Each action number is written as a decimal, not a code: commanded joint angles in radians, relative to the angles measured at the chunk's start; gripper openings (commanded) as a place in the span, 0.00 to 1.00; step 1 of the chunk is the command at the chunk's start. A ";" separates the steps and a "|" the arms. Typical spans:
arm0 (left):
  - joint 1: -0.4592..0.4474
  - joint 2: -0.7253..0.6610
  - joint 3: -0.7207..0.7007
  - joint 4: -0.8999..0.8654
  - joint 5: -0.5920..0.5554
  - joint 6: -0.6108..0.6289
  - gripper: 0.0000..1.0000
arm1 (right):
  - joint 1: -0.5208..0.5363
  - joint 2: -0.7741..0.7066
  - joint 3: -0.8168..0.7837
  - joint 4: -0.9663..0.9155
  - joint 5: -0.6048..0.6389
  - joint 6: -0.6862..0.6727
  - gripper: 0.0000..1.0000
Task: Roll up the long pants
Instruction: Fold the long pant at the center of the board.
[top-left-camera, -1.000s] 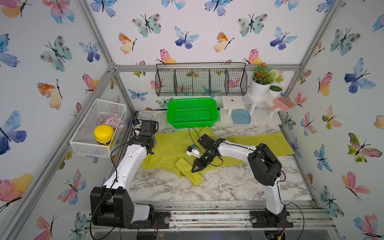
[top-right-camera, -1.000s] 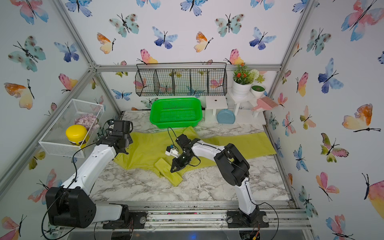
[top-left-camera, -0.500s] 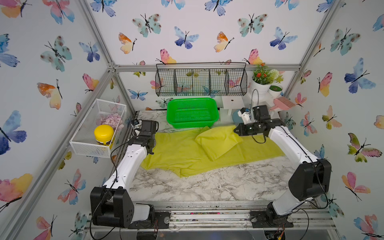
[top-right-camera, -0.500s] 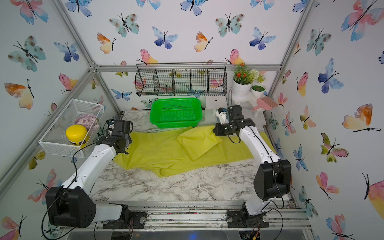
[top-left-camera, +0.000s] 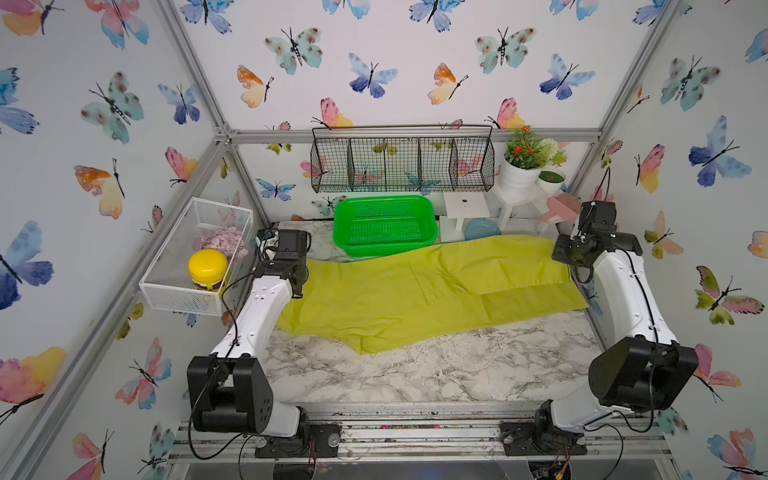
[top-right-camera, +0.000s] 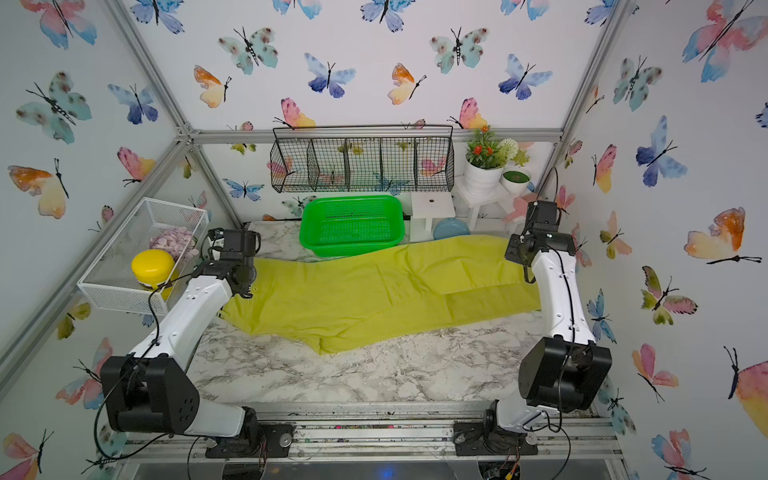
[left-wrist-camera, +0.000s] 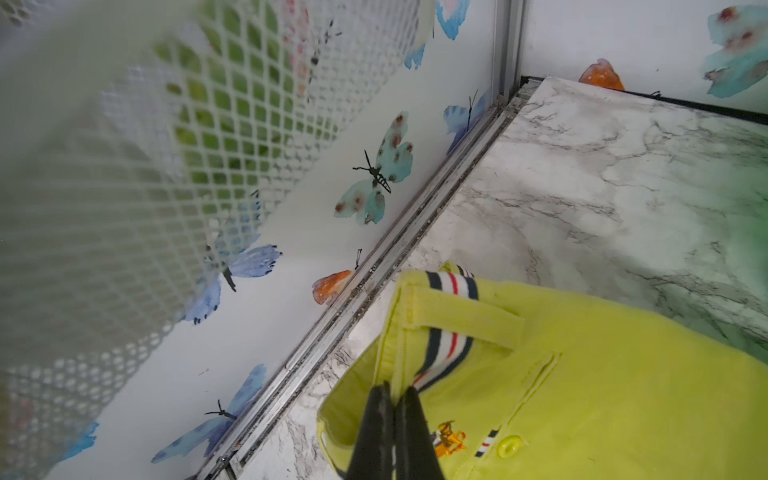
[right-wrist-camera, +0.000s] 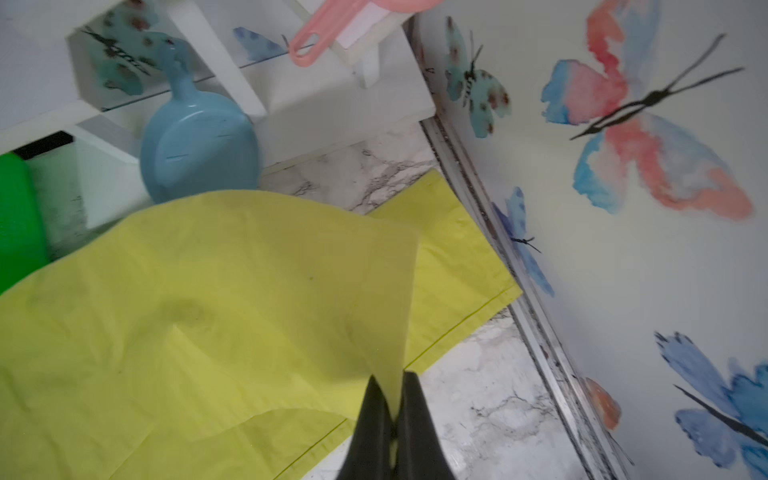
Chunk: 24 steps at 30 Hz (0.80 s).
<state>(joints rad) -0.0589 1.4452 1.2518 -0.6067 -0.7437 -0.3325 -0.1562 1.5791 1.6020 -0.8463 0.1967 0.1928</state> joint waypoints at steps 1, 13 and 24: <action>0.050 -0.002 0.052 0.045 -0.067 0.072 0.00 | -0.029 0.041 0.091 -0.057 0.132 0.014 0.03; 0.149 0.050 0.090 0.083 -0.063 0.126 0.00 | -0.036 0.288 0.679 -0.225 0.309 -0.010 0.02; 0.178 0.101 0.088 0.109 -0.030 0.146 0.00 | -0.036 -0.088 0.014 -0.007 0.367 -0.067 0.03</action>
<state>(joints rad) 0.0601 1.5440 1.3331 -0.5659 -0.7284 -0.1589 -0.1844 1.5600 1.7069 -0.9478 0.5068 0.1520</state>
